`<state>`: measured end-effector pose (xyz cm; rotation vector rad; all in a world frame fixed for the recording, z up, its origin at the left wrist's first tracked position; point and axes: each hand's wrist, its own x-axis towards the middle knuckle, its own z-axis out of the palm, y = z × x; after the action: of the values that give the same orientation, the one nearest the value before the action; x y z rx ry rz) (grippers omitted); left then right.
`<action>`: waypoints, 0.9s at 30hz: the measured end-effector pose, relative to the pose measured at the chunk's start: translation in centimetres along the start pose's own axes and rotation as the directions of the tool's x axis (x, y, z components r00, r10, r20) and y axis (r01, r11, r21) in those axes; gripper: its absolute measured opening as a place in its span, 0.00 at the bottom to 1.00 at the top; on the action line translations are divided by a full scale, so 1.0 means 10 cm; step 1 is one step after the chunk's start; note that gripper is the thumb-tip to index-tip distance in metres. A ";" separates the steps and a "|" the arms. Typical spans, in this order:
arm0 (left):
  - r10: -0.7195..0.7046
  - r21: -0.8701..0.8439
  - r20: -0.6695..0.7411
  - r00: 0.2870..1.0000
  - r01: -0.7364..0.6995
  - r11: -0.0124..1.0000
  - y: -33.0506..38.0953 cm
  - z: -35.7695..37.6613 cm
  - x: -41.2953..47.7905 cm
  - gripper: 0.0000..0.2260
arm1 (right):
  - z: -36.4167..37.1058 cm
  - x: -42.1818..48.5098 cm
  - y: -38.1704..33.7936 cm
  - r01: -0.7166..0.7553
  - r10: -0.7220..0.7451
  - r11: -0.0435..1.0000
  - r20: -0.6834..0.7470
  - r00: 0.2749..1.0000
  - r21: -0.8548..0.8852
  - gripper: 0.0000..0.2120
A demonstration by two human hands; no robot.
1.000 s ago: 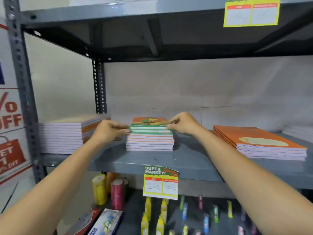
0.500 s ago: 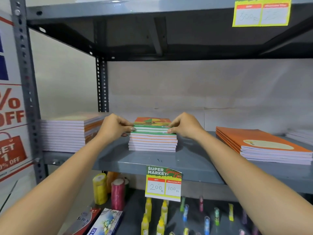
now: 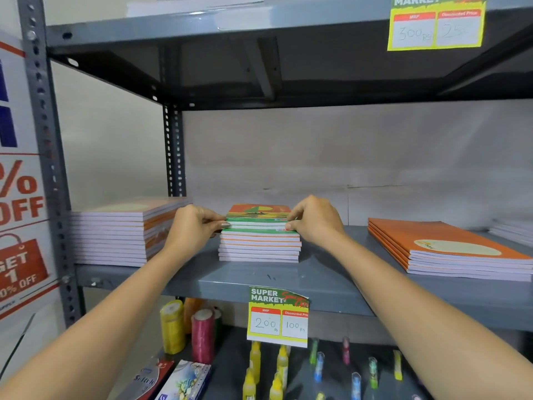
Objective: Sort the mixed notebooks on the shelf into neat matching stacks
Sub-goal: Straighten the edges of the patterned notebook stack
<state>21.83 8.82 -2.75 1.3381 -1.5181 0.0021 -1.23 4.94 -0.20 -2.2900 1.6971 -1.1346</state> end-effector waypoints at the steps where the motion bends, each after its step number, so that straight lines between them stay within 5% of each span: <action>1: 0.004 0.004 -0.001 1.000 -0.004 1.000 0.01 -0.01 -0.01 0.10 | -0.01 -0.01 -0.01 -0.002 0.002 1.000 0.000 1.000 -0.007 0.05; 20: 0.093 0.067 0.002 0.996 -0.093 0.993 0.03 -0.07 -0.12 0.10 | -0.12 -0.26 -0.06 -0.006 0.006 1.000 0.000 1.000 0.008 0.05; 25: 0.133 0.104 -0.053 0.990 -0.127 0.986 0.02 -0.02 -0.17 0.13 | -0.08 -0.21 0.01 -0.082 0.097 0.982 -0.080 0.992 0.168 0.33; 27: -0.081 -0.030 -0.062 0.995 0.079 0.996 0.04 0.05 -0.09 0.17 | -0.03 -0.15 0.00 -0.221 0.247 0.892 -0.015 0.969 0.395 0.36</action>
<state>21.05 9.25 -3.35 1.3635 -1.4063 -0.0271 -1.57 6.37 -0.75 -1.7765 1.5416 -1.3595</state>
